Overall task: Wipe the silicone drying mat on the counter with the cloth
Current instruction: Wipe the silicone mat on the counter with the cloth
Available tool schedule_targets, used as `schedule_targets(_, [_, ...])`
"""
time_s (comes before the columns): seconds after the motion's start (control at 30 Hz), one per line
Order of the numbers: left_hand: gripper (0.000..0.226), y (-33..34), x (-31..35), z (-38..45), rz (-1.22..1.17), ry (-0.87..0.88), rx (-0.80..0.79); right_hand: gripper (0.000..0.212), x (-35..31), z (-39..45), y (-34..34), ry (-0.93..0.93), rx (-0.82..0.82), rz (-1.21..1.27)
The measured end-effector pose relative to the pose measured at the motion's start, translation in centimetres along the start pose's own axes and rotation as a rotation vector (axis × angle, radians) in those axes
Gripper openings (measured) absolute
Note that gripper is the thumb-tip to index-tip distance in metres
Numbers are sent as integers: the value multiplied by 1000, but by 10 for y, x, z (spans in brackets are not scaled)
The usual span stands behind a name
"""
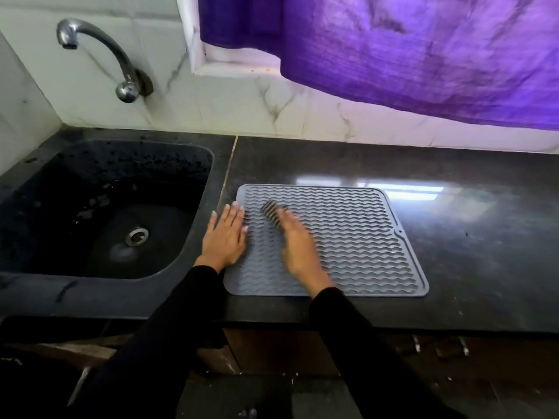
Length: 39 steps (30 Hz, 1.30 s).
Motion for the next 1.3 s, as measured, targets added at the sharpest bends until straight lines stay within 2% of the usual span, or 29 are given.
schedule_targets(0.07, [87,11,-3,1,-7,-1,-19,57,0,-6,31,-107,-201,-307])
schedule_targets(0.1, [86,15,-5,1,-11,-12,-12,55,1,-7,33,-98,-236,-372])
schedule_targets(0.3, [81,19,-9,2,-35,-19,28,60,6,-4,11,-138,-345,-431])
schedule_targets(0.4, [81,18,-8,1,-42,-21,31,69,28,-4,-11,-8,-328,-286])
schedule_targets(0.47, [82,18,-7,0,-45,-27,30,56,54,5,-36,207,-271,-25])
schedule_targets(0.53, [82,18,-6,0,-57,-29,34,38,75,11,-66,437,-146,350])
schedule_targets(0.57, [81,18,-6,0,-61,-31,39,34,84,14,-77,521,-55,437])
schedule_targets(0.6, [81,18,-6,0,-59,-32,41,35,87,16,-87,556,38,411])
schedule_targets(0.7, [81,18,-6,0,-56,-32,50,46,76,22,-89,527,165,-138])
schedule_targets(0.77, [81,18,-6,0,-58,-32,57,52,66,21,-62,470,99,-347])
schedule_targets(0.87, [79,18,-5,0,-43,-30,55,59,64,19,-13,459,-46,-484])
schedule_targets(1.07, [77,20,-5,0,-29,-30,53,65,35,21,12,388,-7,-437])
schedule_targets(1.23, [80,20,-5,1,-17,-32,44,62,-19,18,38,224,-100,-205])
schedule_targets(1.3, [82,20,-6,0,-11,-24,32,58,-22,25,36,214,-141,7])
Point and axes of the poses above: each hand's wrist, its own z-axis towards the middle knuckle, its own y-axis out of the palm, x = y × z, the point moved 5 cm from there along z, towards the middle knuckle, and after that the axes turned 3 degrees about y, right-handed, at the moved point
